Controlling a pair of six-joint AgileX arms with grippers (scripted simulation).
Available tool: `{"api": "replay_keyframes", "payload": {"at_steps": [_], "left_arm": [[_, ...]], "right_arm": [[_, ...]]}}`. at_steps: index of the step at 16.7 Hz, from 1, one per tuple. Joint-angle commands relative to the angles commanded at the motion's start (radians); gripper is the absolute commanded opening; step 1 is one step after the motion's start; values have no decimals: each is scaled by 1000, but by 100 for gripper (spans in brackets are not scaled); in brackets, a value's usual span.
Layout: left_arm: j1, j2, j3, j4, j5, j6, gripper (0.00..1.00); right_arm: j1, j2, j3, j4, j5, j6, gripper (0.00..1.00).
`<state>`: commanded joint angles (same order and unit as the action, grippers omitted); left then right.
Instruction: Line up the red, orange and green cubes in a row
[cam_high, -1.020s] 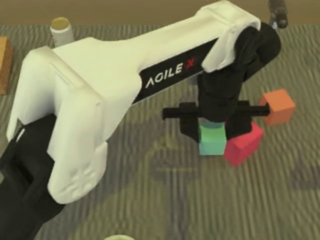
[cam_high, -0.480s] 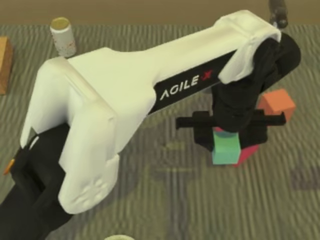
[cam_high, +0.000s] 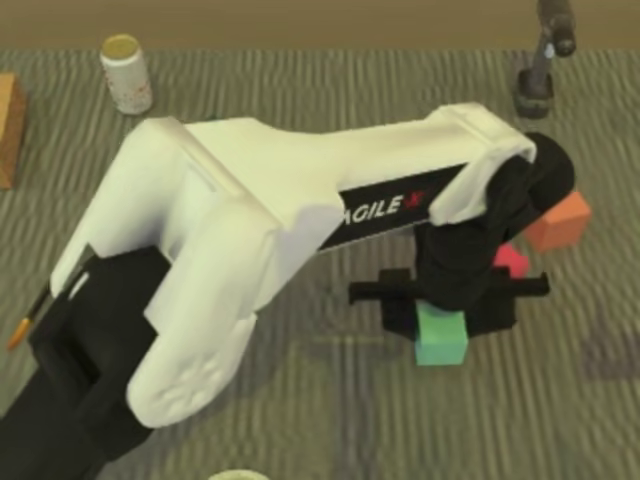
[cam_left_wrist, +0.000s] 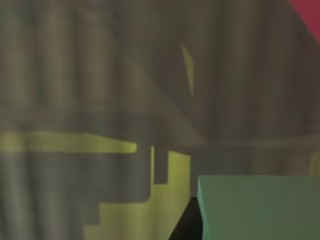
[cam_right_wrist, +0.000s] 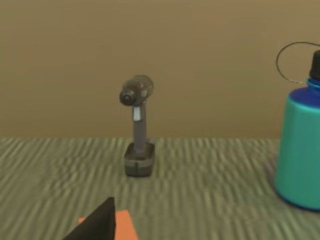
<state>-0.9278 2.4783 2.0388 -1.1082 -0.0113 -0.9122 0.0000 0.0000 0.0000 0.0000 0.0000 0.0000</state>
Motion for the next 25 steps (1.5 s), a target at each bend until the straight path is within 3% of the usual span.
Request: {"api": "replay_keyframes", "payload": {"at_steps": [4, 17, 25], "left_arm": [[0, 0, -3, 3, 0, 0, 0], [0, 0, -3, 3, 0, 0, 98], [0, 0, -3, 3, 0, 0, 100]], "right_arm": [[0, 0, 0, 0, 0, 0, 100], [0, 0, 0, 0, 0, 0, 100], [0, 0, 0, 0, 0, 0, 100]]}}
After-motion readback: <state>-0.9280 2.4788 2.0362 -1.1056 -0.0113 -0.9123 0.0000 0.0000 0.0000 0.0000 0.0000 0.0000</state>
